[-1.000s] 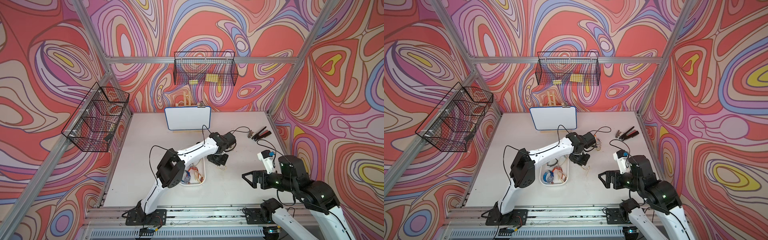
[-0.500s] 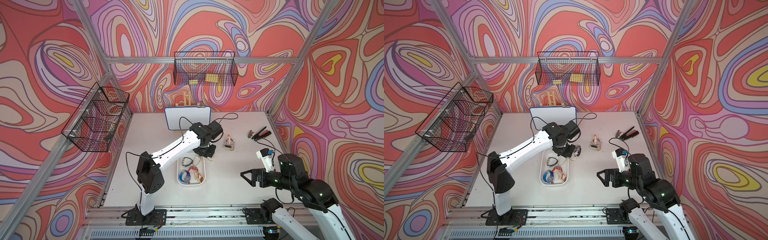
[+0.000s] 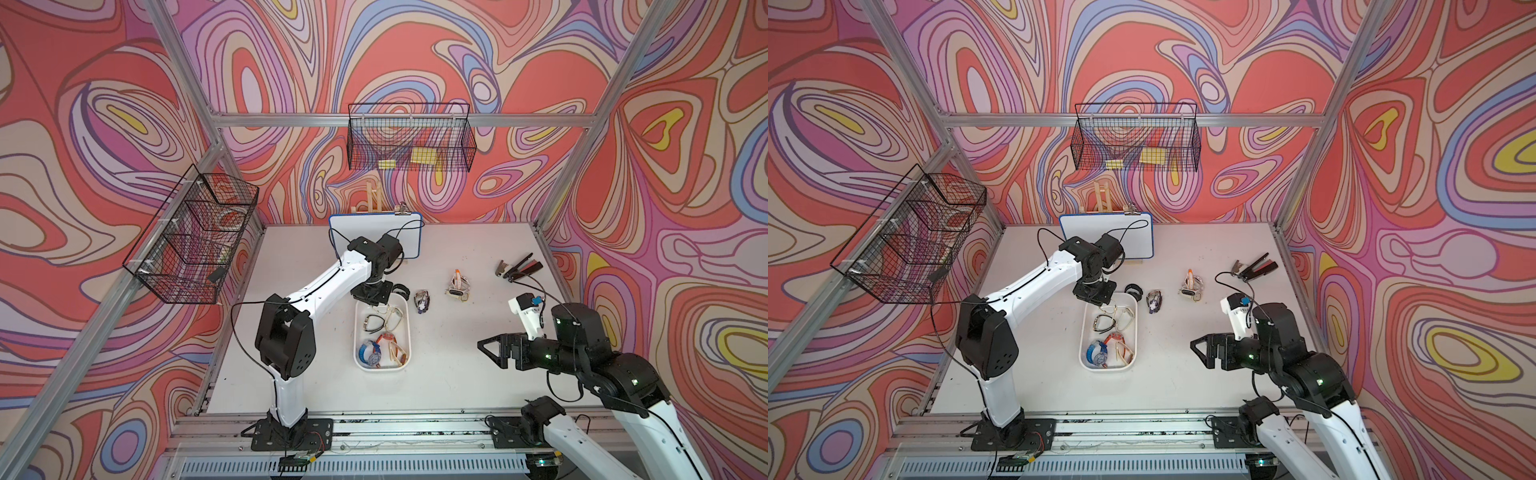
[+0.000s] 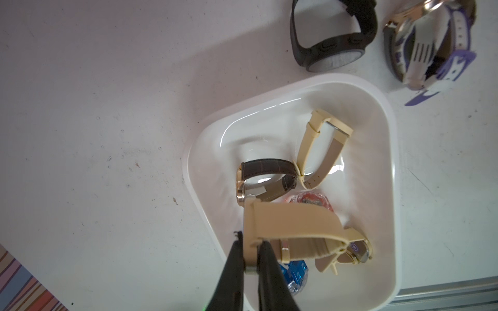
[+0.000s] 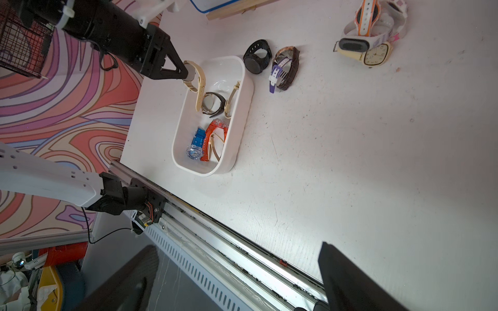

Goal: Put the watch into the storage box
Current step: Place the watch in the storage box.

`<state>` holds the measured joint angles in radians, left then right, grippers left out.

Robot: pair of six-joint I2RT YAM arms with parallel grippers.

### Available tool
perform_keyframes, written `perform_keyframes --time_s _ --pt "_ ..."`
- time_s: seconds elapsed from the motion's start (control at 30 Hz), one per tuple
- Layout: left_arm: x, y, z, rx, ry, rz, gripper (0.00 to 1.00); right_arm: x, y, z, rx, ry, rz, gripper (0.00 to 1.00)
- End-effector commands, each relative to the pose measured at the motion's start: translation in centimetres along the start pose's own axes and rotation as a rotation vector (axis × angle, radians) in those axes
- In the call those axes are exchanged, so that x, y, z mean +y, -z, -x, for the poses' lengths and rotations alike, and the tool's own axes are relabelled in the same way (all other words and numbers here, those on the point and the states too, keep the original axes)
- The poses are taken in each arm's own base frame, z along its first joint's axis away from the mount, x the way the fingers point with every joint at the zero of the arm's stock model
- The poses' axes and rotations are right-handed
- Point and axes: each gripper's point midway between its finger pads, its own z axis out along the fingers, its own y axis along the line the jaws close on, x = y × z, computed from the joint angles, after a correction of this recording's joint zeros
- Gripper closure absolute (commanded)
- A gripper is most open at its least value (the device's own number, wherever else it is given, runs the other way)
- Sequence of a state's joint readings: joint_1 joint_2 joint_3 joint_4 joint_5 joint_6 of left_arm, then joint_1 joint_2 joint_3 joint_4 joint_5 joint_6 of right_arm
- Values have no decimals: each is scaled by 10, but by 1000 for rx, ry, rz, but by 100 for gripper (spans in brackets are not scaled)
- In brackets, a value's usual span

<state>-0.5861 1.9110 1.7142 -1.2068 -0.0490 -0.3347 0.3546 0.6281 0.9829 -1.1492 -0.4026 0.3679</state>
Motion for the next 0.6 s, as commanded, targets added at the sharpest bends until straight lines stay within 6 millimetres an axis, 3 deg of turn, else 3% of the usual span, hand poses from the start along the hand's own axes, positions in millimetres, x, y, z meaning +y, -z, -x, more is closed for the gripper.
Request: perform_keyframes --time_s 0.0,0.23,0.57 --pt "1 -18 9 16 -39 5 98 -1 -5 3 -3 -4 6 2" --pt "-4 -41 21 52 -35 -7 99 -2 -7 2 1 -11 7 2" --pt "-3 -56 35 70 2 -36 98 -5 -10 -3 5 -26 3 2"
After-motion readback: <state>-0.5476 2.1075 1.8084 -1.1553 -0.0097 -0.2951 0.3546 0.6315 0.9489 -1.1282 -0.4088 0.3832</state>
